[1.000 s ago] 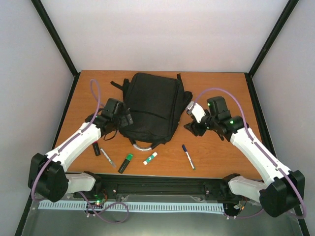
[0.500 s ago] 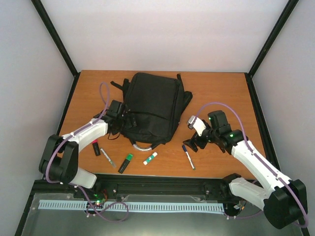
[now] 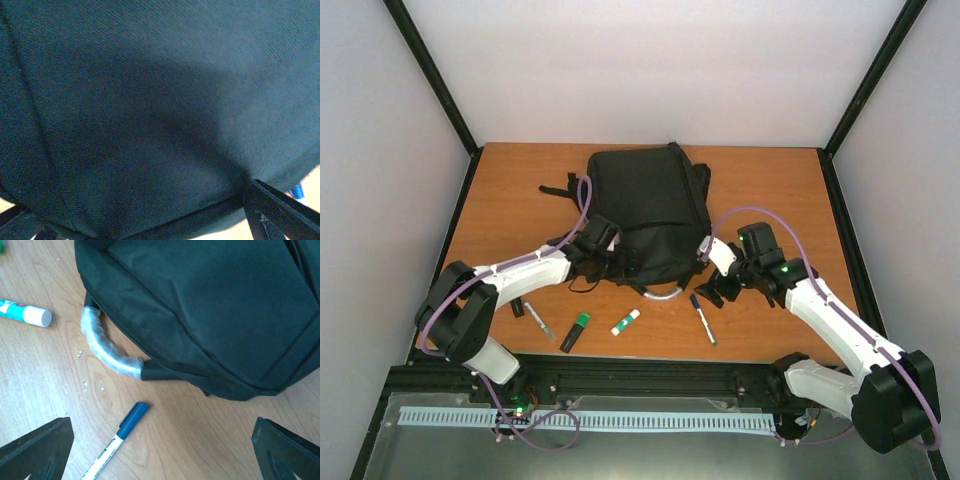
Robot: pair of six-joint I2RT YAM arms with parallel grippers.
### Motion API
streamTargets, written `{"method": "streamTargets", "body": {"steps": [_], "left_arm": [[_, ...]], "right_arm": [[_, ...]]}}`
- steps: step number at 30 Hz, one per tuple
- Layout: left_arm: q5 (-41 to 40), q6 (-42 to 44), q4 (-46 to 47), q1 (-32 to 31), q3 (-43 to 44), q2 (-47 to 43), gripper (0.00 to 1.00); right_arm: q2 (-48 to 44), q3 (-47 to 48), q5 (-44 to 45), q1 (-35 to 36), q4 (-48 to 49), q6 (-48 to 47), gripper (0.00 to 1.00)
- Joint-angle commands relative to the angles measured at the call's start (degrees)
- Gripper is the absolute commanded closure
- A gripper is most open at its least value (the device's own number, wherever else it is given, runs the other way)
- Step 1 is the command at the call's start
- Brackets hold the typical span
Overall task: Pack the student bag
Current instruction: Adjust the student bag at the center of the board, then pick up the stationery from the center of the board.
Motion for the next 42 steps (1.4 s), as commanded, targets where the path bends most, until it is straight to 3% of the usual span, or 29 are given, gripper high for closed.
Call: {"method": "streamTargets", "body": {"steps": [1,9,12,17,22,27,36,42], "left_arm": [[0.2,2.7,-1.0,-2.6,4.6,-1.1,0.06],[-9.4,7.9,-9.7,-2.5,6.6,-10.8,0.02],[-11.5,8.1,-11.3,-2.6,6.5,-12.2,0.02],[-13.8,6.7,-12.9,-2.6,5.2,-12.2,0.02],[-13.5,5.1,-12.3,-2.6,3.3,-11.9,0.02],[-12.8,4.1,-11.8,-2.6,2.2,-11.9,0.02],[-12.2,3.1,-11.7,-2.5,0.6,-12.7,0.03],[-12.5,3.4,-11.7,-2.6,0.3,-12.9,0.02]], "right_arm": [[0.0,3.2,3.5,-0.2,-3.7,-4.1,0.00],[2.7,3.7,33.7,-0.4,-0.5,-7.7,0.00],[4.7,5.2,27.7,-0.7,-5.8,-8.4,0.03],[6.4,9.2,9.1,0.8,-17.3,-10.7,0.22],[9.6,5.0,13.0,9.2,-18.3,-11.0,0.33],[12.7,4.1,11.3,12.8,-17.8,-9.6,0.39],[18.6,1.3,13.0,15.8,-12.7,-7.7,0.40],[22.3,0.7,21.0,15.8,-8.8,-4.4,0.45]]}}
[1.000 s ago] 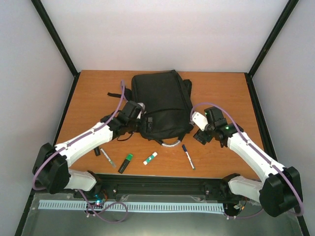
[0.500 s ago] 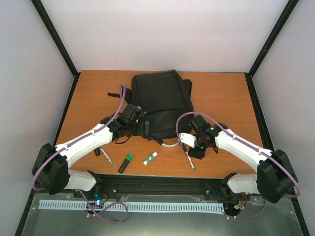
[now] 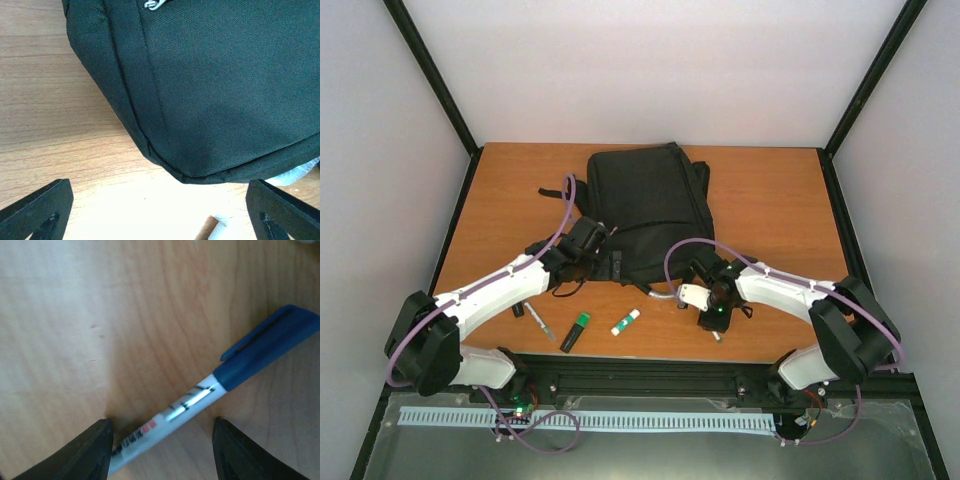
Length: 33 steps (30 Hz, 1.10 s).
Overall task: Pack the student bag
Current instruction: Pick up the stationery from the center of the board.
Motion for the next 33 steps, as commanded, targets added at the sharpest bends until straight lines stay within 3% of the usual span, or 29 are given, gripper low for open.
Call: {"method": "streamTargets", "body": {"steps": [1,5,15,22,27,33], "left_arm": [[-0.1,-0.7,0.1,-0.2,0.2,-1.0,0.02],[0.4,-1.2,0.8,-0.2,-0.3,-1.1,0.02],[1.1,-1.5,2.3,-0.2,-1.8,-1.3,0.02],[0.0,-0.4,2.8,-0.2,-1.0,-1.3,0.02],[-3.5,-5.0,2.4,0.4,1.7,-0.4,0.01],[0.2,-10.9,4.9,2.2,3.8,3.5,0.03]], "right_arm": [[2.2,-0.2,7.2,0.5,3.7,3.4,0.47],[2.4,-0.5,11.2,-1.0,3.9,3.3,0.54],[1.4,-0.5,7.5,-7.0,1.5,1.2,0.96],[-0.1,2.4,5.1,-7.8,-1.3,2.1,0.97],[-4.3,11.2,0.6,-7.8,-7.7,2.8,0.97],[-1.9,23.0,-3.4,-7.8,-12.1,5.4,0.97]]}}
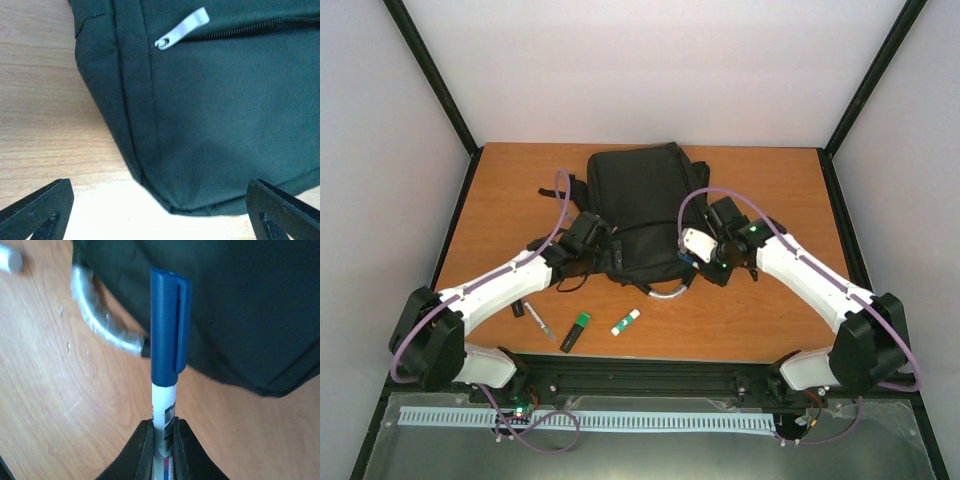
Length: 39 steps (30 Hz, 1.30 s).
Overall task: Pack the student bag
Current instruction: Pick up the stationery from the center of the board, then place the stationery in the student bag.
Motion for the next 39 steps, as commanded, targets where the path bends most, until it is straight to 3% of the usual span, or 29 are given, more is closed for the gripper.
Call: {"method": "streamTargets", "body": {"steps": [1,8,18,20,23,24,39], "left_arm": [[1.7,-6.0,3.4,1.2,3.4,3.4,0.05],[2.7,-11.0,7.9,1.3,2.4,7.4,0.19],[4.0,-12.3,12.9,1.3,0.5,9.7,0.50],[4.9,-12.1,14.0,1.3,0.3,10.3,0.63],[5.8,-12.0,15.2,1.3,0.0,10.8,0.94],[6.2,-12.0,15.4,1.3,-0.1,10.8,0.99],[7.4,-10.2,16.7,1.0,-7.1,3.8,0.99]], "right_arm": [[2.3,6.8,-3.8,-0.1,-4.2,3.1,0.97],[11.0,15.6,-5.6,-0.1,-2.7,8.0,0.97],[24.3,23.6,-7.9,-0.1,-4.3,13.0,0.97],[26.0,24.7,-7.9,-0.1,-4.5,14.2,0.97],[28.6,27.1,-7.2,-0.1,-4.4,16.3,0.97],[29.7,28.3,-7.0,-0.1,-4.5,17.2,0.97],[46.4,51.9,-7.1,-3.1,-8.9,24.3,0.97]]}}
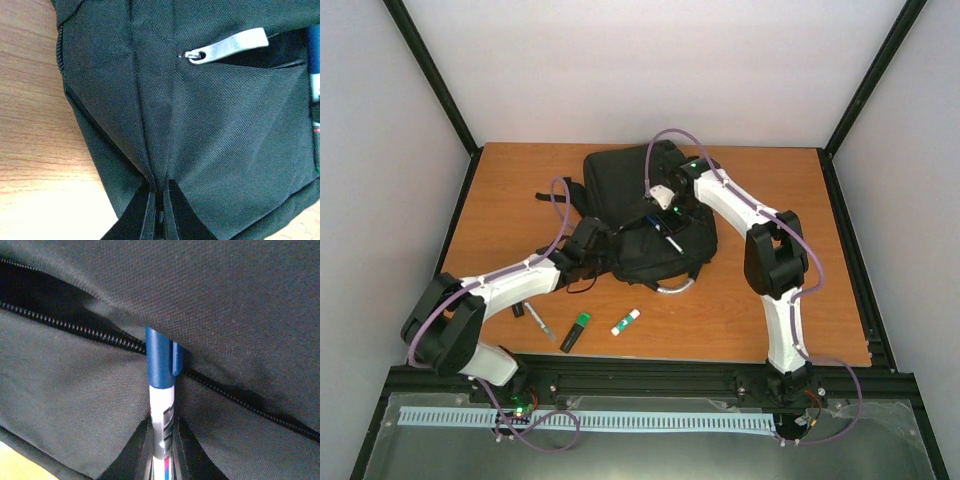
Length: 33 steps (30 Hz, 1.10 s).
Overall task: Pack the student bag
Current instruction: Place the stationery in the student bag.
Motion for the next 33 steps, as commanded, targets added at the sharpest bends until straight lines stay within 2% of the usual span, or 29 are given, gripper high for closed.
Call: {"method": "streamTargets", "body": {"steps": [1,6,11,14,18,26,29,30,32,33], "left_arm": [[1.8,1.6,-1.2,-0.4,-1.9,-3.0,0.99],[1.7,2.5,-2.5,-1.1,-2.8,-5.4,0.99],[-1.2,3.8,-4.9,-1.1,-2.0,-7.6,0.99],[-0.9,4.8,-4.3,-1.2,-2.3,-8.1,0.99],[-1.0,5.3,-3.6,-1.2,-3.5,-8.9,0.99],[-1.1,6.4,-4.0,-1.3,-4.2,-9.4,0.99],[-2.2,6.9,-4.4,-1.3,-4.2,-8.9,0.99],[-2.6,7.1,-4.6,-1.3,-4.3,-8.6,0.99],[-2.9,7.3,-5.3,-1.3,-4.0,-8.0,0.99],[-2.9,7.5,-6.1,-1.3,-3.3,-7.9,0.99]], "right_arm": [[3.7,5.2,2.0,-2.3,3.2,3.8,0.97],[4.1,5.9,-3.1,-3.6,2.8,5.5,0.97],[2.4,-5.0,-5.0,-2.1,-0.8,2.0,0.97],[3.7,-6.2,-7.2,-2.3,-2.2,1.7,0.97],[6.8,-1.3,-12.9,-3.1,-2.7,3.8,0.97],[12.5,15.2,-12.2,-5.8,-3.1,6.2,0.97],[11.1,14.5,-17.1,-7.7,0.5,7.7,0.96],[9.8,13.4,-18.2,-8.2,2.2,8.5,0.92],[7.5,10.0,-19.8,-8.6,5.5,8.4,0.69],[6.5,8.3,-20.4,-8.6,6.4,8.2,0.64]]}}
